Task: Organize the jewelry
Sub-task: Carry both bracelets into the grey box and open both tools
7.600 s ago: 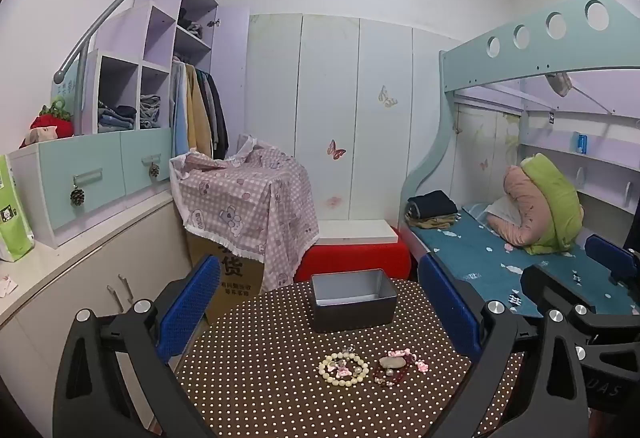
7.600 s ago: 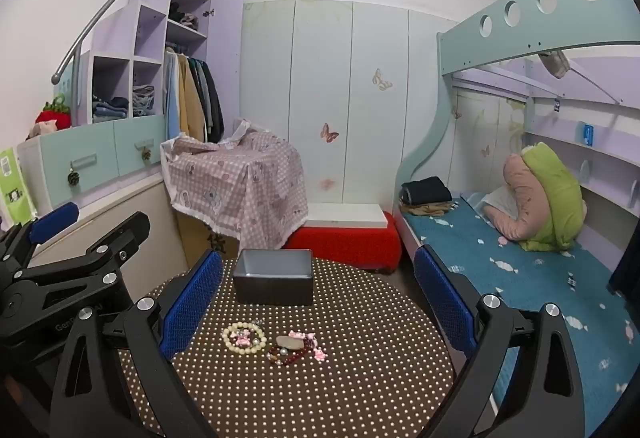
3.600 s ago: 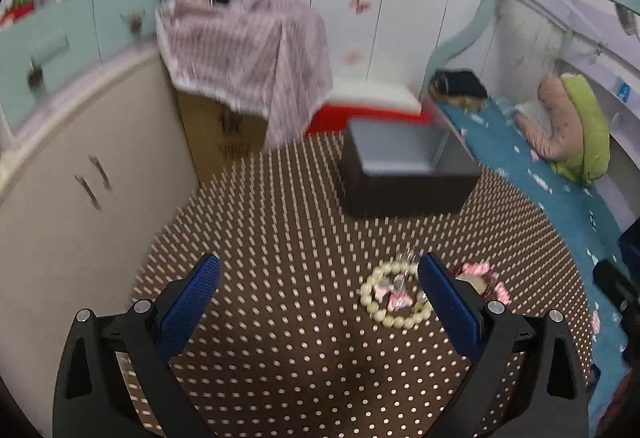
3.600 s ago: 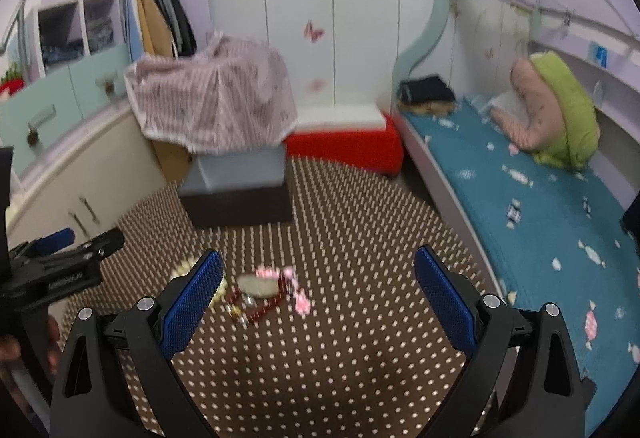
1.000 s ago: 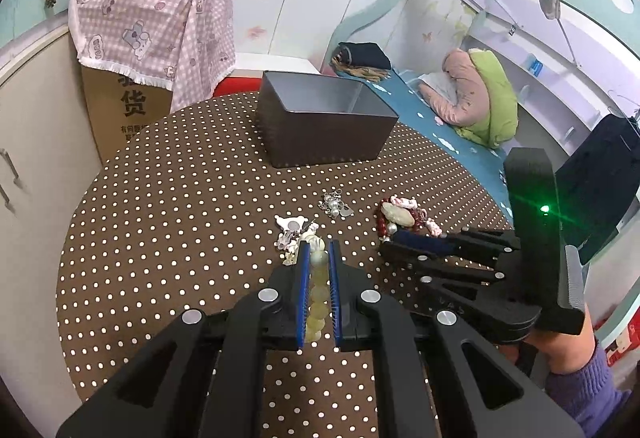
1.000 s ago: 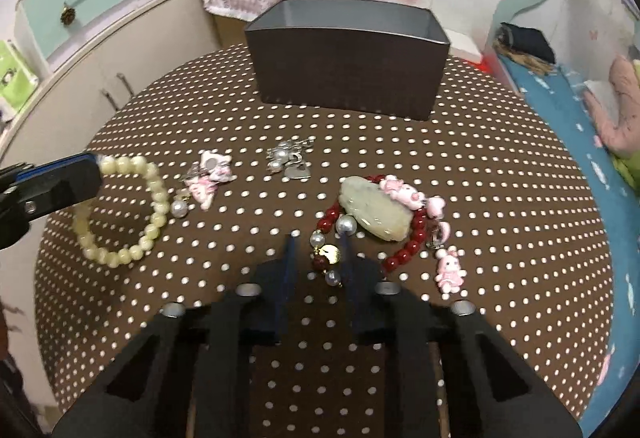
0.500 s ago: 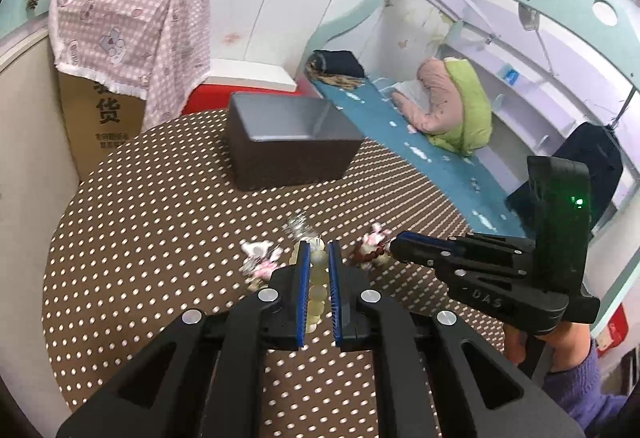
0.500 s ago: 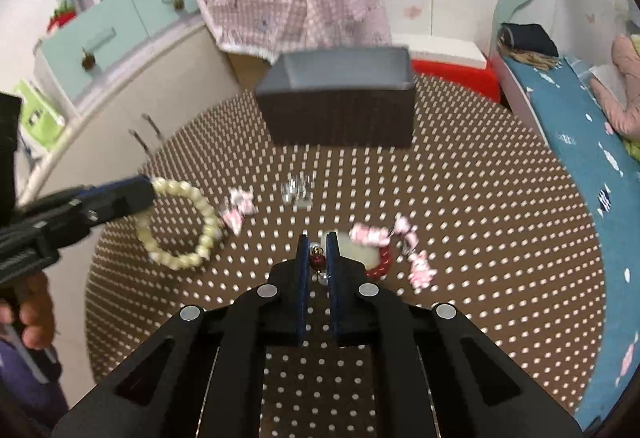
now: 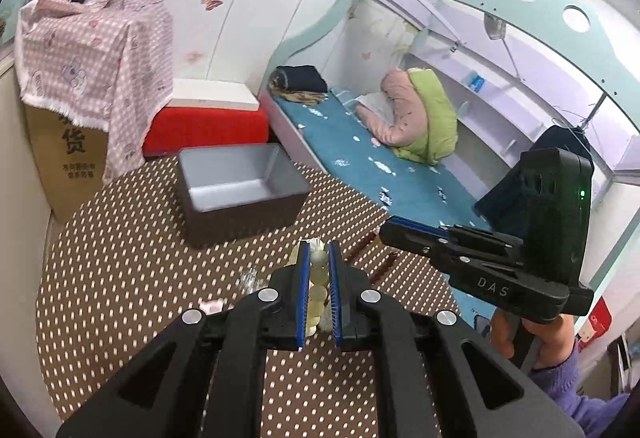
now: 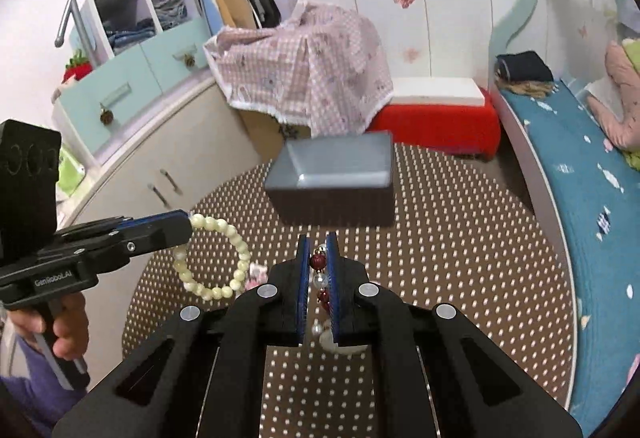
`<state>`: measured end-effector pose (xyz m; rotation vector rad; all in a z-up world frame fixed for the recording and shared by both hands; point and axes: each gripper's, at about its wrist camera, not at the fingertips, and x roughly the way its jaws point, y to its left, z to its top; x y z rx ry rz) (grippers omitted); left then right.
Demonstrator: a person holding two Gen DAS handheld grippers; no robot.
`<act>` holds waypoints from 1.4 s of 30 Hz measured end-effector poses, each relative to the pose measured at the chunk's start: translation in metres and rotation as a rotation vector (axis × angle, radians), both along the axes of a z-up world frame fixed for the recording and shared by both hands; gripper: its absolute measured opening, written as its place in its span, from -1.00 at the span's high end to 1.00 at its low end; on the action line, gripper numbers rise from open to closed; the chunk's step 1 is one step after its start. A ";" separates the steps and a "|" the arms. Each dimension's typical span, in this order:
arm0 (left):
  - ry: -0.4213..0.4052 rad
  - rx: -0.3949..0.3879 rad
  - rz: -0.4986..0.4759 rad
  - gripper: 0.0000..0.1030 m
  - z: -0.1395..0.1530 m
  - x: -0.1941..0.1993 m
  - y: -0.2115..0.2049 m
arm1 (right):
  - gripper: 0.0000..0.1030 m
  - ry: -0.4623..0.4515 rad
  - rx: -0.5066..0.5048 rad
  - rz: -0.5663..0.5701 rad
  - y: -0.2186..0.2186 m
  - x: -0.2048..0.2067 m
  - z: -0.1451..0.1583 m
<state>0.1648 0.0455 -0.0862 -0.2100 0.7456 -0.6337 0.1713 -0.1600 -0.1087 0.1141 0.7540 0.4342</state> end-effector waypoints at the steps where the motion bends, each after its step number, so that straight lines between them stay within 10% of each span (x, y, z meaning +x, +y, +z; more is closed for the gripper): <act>1: -0.007 0.000 -0.004 0.85 0.005 0.005 -0.002 | 0.83 -0.009 0.002 0.002 0.001 0.004 0.004; 11: -0.083 0.061 0.047 0.85 0.044 0.069 -0.015 | 0.83 -0.077 0.015 -0.041 0.014 0.070 0.035; 26: 0.124 0.222 0.153 0.85 -0.049 0.155 -0.013 | 0.82 0.050 -0.059 -0.078 0.043 0.150 -0.030; 37: 0.143 0.227 0.174 0.82 -0.060 0.156 -0.012 | 0.81 0.097 -0.068 -0.107 0.035 0.156 -0.056; 42: 0.140 0.228 0.202 0.46 -0.059 0.154 -0.009 | 0.79 0.090 -0.064 -0.122 0.031 0.152 -0.054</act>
